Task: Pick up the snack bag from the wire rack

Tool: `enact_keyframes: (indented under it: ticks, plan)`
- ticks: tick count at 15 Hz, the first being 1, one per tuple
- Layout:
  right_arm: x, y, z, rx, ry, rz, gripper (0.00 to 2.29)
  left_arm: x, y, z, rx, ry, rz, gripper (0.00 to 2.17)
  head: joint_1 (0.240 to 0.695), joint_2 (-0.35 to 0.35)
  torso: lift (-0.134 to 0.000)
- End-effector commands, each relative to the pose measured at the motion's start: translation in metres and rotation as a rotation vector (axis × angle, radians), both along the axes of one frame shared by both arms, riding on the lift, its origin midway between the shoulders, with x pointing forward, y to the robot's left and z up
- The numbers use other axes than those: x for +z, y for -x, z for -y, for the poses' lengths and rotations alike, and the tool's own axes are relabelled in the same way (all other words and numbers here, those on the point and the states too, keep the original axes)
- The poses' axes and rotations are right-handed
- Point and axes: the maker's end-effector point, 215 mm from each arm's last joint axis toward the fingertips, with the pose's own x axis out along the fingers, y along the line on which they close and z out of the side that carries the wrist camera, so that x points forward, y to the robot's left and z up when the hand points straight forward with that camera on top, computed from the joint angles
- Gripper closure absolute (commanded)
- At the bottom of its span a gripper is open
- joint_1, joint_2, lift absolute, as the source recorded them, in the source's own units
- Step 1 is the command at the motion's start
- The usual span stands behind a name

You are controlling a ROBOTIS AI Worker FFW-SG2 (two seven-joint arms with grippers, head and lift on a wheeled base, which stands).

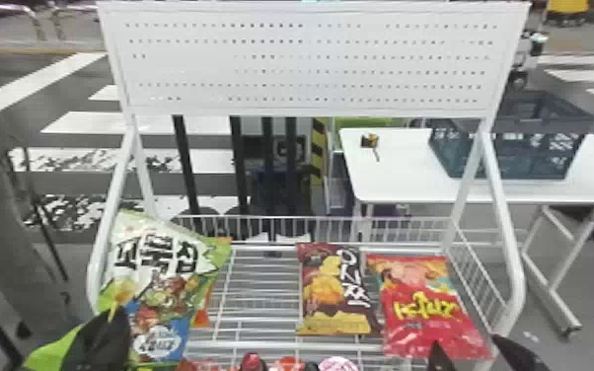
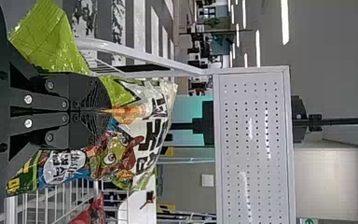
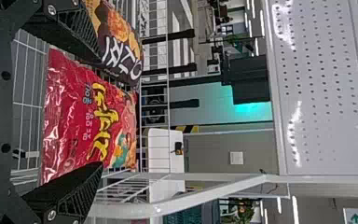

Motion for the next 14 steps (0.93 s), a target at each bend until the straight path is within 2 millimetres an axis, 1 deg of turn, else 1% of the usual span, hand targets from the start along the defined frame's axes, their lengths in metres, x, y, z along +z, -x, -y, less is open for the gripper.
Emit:
enact_keyframes:
  ticks: [1, 2, 3, 5, 7, 8, 9, 10, 11, 12, 13, 14]
  plan:
    - [-0.019, -0.037, -0.01, 0.009, 0.021, -0.035, 0.11, 0.0, -0.001, 0.0, -0.002, -0.001, 0.001, 1.71, 0.499, 0.0, 0.0]
    - [-0.027, -0.051, -0.014, 0.017, 0.028, -0.054, 0.11, 0.0, -0.001, 0.0, -0.002, -0.001, 0.001, 1.71, 0.499, 0.0, 0.0]
    - [-0.033, -0.066, -0.014, 0.017, 0.058, -0.065, 0.11, 0.0, -0.001, 0.0, -0.003, -0.002, 0.001, 1.71, 0.499, 0.0, 0.0]
    - [-0.052, -0.087, -0.01, 0.014, 0.091, -0.114, 0.11, -0.001, -0.002, 0.0, -0.004, -0.003, 0.001, 1.71, 0.499, 0.0, 0.0]
    - [-0.068, -0.101, -0.008, 0.012, 0.096, -0.146, 0.11, -0.003, -0.002, -0.001, -0.004, -0.002, -0.004, 1.71, 0.499, 0.0, 0.0]
    - [-0.074, -0.102, -0.007, 0.01, 0.094, -0.16, 0.11, -0.002, -0.002, -0.001, -0.004, -0.002, -0.002, 1.71, 0.499, 0.0, 0.0]
    - [-0.081, -0.102, -0.006, 0.008, 0.093, -0.181, 0.21, -0.002, -0.003, -0.001, -0.003, -0.003, -0.002, 1.71, 0.499, 0.0, 0.0]
    - [-0.087, -0.1, -0.006, 0.007, 0.092, -0.204, 0.46, -0.002, -0.003, -0.002, -0.003, -0.004, -0.002, 1.71, 0.499, 0.0, 0.0]
    - [-0.095, -0.097, -0.006, 0.009, 0.088, -0.236, 1.06, -0.002, -0.003, -0.001, -0.004, -0.003, -0.002, 1.71, 0.499, 0.0, 0.0]
    - [-0.097, -0.096, -0.007, 0.008, 0.082, -0.248, 1.62, -0.002, -0.003, -0.001, -0.004, -0.002, -0.001, 1.71, 0.499, 0.0, 0.0]
    - [-0.097, -0.094, -0.007, 0.009, 0.076, -0.251, 1.94, -0.002, -0.004, -0.001, -0.005, -0.001, -0.001, 1.71, 0.499, 0.0, 0.0]
    - [-0.093, -0.093, -0.006, 0.001, 0.077, -0.245, 2.08, -0.002, -0.004, -0.001, -0.005, -0.001, 0.001, 1.71, 0.499, 0.0, 0.0]
